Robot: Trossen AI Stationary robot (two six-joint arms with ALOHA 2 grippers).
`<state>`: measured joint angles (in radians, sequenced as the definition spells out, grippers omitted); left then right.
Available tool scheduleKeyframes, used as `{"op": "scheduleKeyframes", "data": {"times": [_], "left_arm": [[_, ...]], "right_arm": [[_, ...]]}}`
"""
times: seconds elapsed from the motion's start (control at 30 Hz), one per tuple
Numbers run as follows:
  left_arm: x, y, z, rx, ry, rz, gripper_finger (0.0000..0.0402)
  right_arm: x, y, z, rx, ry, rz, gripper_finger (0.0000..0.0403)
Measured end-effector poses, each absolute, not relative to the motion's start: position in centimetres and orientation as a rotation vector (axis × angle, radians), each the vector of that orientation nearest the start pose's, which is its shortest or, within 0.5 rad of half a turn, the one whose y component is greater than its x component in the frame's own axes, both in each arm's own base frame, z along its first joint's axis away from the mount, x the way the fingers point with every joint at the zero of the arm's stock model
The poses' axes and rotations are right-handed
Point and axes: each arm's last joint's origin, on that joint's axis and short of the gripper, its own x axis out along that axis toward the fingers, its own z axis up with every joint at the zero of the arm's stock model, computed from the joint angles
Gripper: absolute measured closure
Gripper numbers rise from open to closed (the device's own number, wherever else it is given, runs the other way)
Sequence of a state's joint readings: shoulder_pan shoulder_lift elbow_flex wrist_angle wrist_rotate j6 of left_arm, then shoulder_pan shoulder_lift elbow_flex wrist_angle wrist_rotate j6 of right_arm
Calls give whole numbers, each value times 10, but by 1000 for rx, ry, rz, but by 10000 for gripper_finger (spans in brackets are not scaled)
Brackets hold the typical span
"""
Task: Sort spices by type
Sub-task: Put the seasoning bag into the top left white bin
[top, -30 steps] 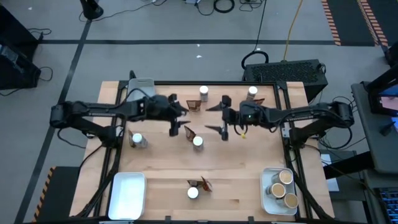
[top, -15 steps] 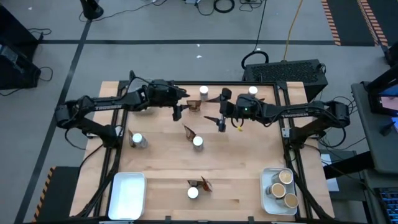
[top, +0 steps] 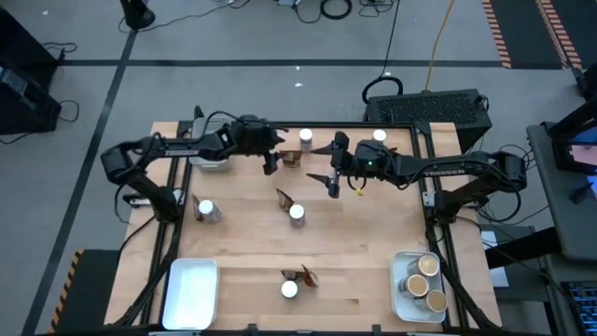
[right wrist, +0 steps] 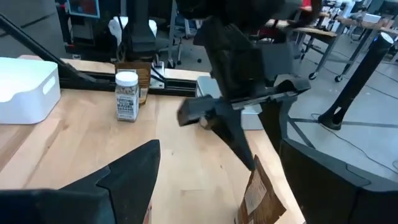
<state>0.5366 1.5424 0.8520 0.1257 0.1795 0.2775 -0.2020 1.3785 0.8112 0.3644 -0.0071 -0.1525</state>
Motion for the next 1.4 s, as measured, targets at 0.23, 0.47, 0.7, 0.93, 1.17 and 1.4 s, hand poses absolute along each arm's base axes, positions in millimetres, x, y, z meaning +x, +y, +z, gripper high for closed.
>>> {"op": "scheduleKeyframes", "data": {"times": [0.23, 0.47, 0.7, 0.93, 1.17, 1.4], "left_arm": [[281, 171, 191, 25, 556, 191, 165], [285, 179, 177, 16, 558, 193, 165], [286, 181, 178, 44, 532, 185, 195], [286, 180, 178, 44, 533, 184, 337], [286, 179, 180, 32, 536, 185, 394], [276, 173, 208, 60, 483, 194, 398]], "right_arm": [[296, -63, 261, -181, 237, -178, 90], [294, -73, 261, -192, 238, -213, 90], [289, -90, 261, -194, 241, -271, 90], [284, -105, 262, -179, 233, -274, 90], [283, -109, 263, -176, 219, -267, 90], [283, -109, 265, -184, 204, -268, 90]]}}
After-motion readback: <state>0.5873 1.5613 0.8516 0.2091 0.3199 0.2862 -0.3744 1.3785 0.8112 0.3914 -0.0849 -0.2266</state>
